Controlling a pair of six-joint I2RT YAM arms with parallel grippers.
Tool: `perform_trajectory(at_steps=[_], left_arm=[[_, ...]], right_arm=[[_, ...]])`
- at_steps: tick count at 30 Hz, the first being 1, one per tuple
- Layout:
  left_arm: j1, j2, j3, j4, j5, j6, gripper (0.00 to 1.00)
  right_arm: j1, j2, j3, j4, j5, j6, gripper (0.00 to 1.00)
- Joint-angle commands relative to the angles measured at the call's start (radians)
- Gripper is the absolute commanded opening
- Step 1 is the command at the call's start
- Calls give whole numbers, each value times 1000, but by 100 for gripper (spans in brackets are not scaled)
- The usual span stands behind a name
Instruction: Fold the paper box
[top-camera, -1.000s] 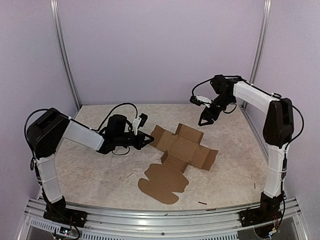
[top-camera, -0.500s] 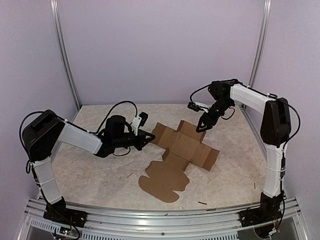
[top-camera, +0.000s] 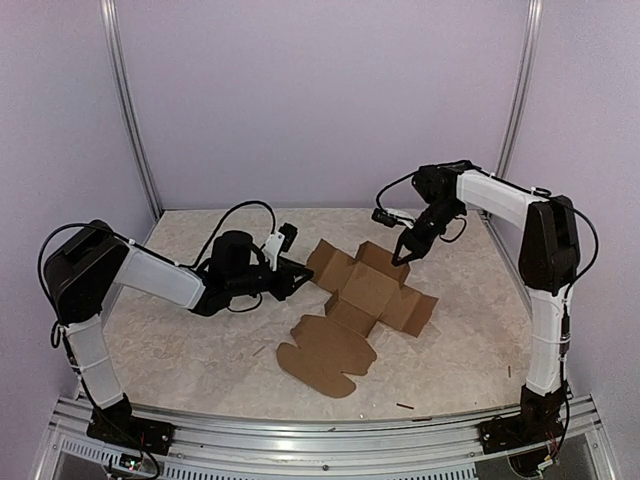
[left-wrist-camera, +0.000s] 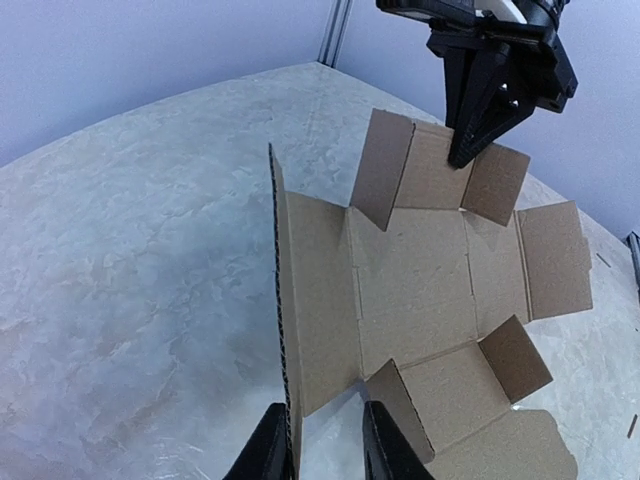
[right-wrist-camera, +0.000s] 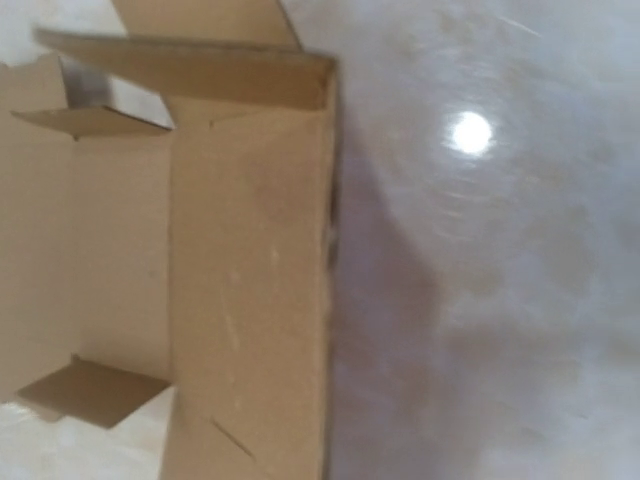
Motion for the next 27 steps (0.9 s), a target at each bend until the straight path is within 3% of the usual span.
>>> perform_trajectory(at_steps=[1, 4, 10, 13, 19, 27], left_arm=[[10, -64, -63, 20, -51, -16, 35], [21, -178, -165, 63, -93, -18, 43], [75, -306, -286, 97, -195, -66, 48], [115, -284, -299, 98, -278, -140, 50], [184, -172, -274, 115, -269, -231, 50], [239, 17, -151, 175, -136, -280, 50]], right_arm=[[45, -97, -43, 117, 173, -1, 0], [104, -147, -94, 236, 332, -19, 0], [240, -202, -205, 467, 684, -106, 0], [293, -218, -260, 591, 803, -162, 0], [360, -263, -370, 804, 915, -275, 0], [404, -307, -516, 1055, 1032, -469, 0]])
